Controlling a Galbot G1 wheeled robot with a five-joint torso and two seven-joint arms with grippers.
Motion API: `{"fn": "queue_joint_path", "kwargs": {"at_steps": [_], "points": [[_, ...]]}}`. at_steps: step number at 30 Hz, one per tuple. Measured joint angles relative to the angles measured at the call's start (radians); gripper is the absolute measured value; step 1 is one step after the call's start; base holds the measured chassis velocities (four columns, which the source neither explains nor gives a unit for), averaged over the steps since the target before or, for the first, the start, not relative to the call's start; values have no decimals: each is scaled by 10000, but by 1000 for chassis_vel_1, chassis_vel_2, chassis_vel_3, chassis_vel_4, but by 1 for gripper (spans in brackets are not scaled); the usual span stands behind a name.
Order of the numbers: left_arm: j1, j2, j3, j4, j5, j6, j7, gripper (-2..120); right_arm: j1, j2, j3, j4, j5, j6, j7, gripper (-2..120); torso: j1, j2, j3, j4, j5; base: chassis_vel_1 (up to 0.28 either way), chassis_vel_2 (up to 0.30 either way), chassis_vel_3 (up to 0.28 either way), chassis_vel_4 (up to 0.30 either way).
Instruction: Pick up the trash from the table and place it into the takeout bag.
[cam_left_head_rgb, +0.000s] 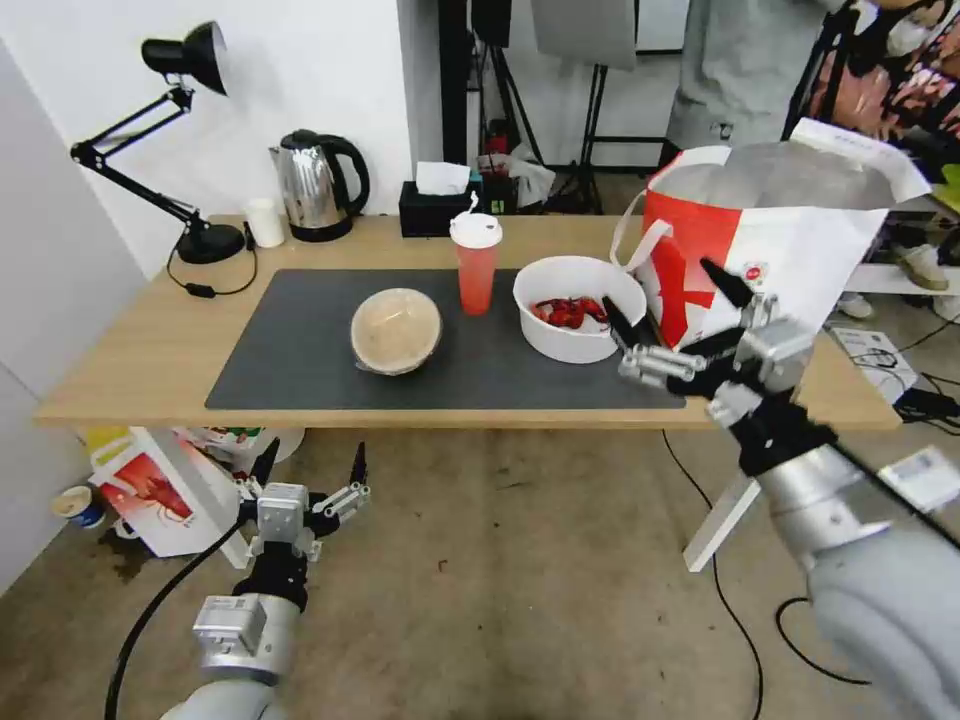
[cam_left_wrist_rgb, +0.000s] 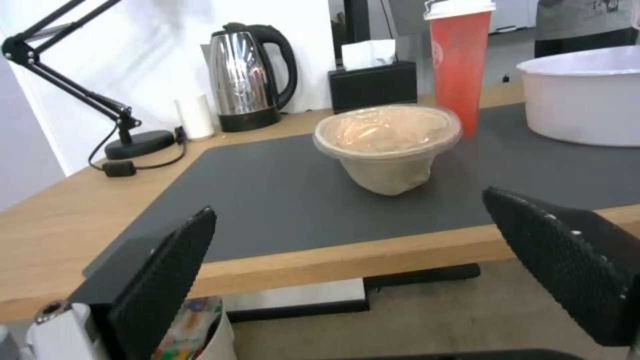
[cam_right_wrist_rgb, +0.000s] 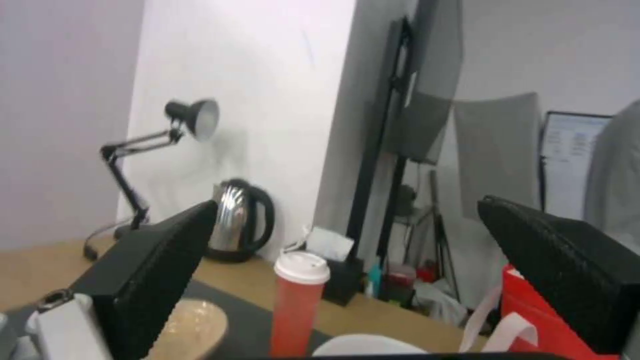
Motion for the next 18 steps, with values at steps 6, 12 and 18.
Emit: {"fn": "queue_joint_path", "kwargs": {"at_steps": [6, 12, 18], "points": [[0, 0, 0, 0, 0, 0, 0, 100, 1383, -1560, 446, -782, 1740, -531, -538, 100, 0, -1, 0, 0, -1, 0, 0, 0, 0], [0, 0, 0, 0, 0, 0, 0, 100, 2650, -2577, 429, -1314, 3221, -786, -1114, 100, 0, 0, 0, -1, -1, 0, 0, 0, 0], [0, 0, 0, 0, 0, 0, 0, 100, 4791, -3715, -234, -2543, 4711, -1284, -2364, 100, -2, 0, 0, 1, -3, 0, 0, 0, 0]]}}
